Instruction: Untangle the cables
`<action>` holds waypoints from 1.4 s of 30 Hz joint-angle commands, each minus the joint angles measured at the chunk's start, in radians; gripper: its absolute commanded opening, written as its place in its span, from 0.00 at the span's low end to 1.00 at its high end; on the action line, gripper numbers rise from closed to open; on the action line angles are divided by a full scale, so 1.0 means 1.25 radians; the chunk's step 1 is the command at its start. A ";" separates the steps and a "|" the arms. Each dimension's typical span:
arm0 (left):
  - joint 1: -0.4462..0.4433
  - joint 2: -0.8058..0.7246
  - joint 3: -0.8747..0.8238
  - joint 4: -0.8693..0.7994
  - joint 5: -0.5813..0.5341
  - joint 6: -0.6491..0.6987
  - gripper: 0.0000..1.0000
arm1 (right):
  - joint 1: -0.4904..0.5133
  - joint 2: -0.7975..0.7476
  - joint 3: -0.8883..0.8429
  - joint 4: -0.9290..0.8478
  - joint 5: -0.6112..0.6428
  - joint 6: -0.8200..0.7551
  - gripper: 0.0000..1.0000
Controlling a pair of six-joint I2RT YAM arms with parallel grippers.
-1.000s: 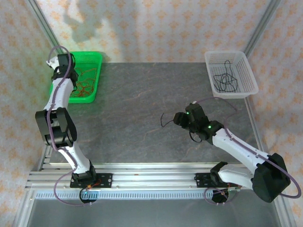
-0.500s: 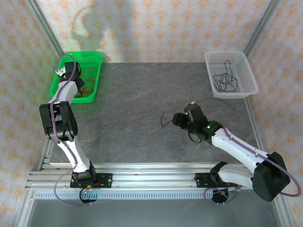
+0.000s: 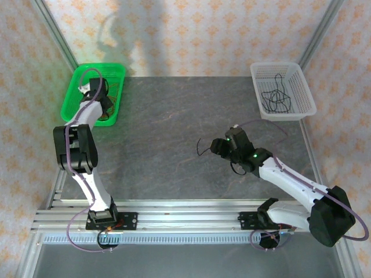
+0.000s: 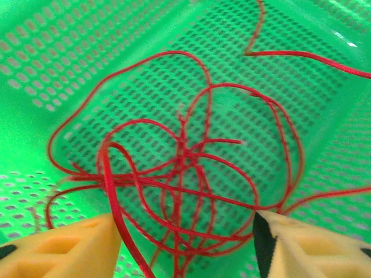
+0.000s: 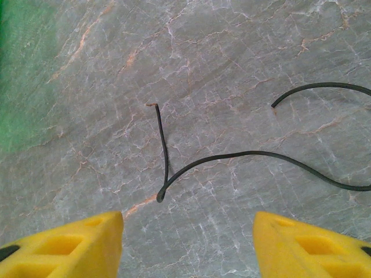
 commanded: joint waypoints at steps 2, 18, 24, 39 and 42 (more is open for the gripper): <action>-0.041 -0.065 0.004 0.002 -0.029 0.002 0.71 | 0.014 0.001 -0.004 0.009 0.016 0.007 0.63; -0.098 -0.208 -0.029 -0.030 -0.059 0.003 0.99 | 0.103 0.078 0.010 -0.003 0.096 0.082 0.78; -0.184 -0.307 -0.093 -0.023 -0.031 0.001 0.98 | 0.108 0.110 -0.016 0.031 0.125 0.183 0.82; -0.433 -0.456 -0.297 0.012 -0.039 -0.053 0.97 | 0.143 0.231 -0.037 0.295 0.137 0.383 0.72; -0.475 -0.477 -0.327 0.009 -0.049 -0.062 0.97 | 0.161 0.250 -0.041 0.333 0.153 0.430 0.61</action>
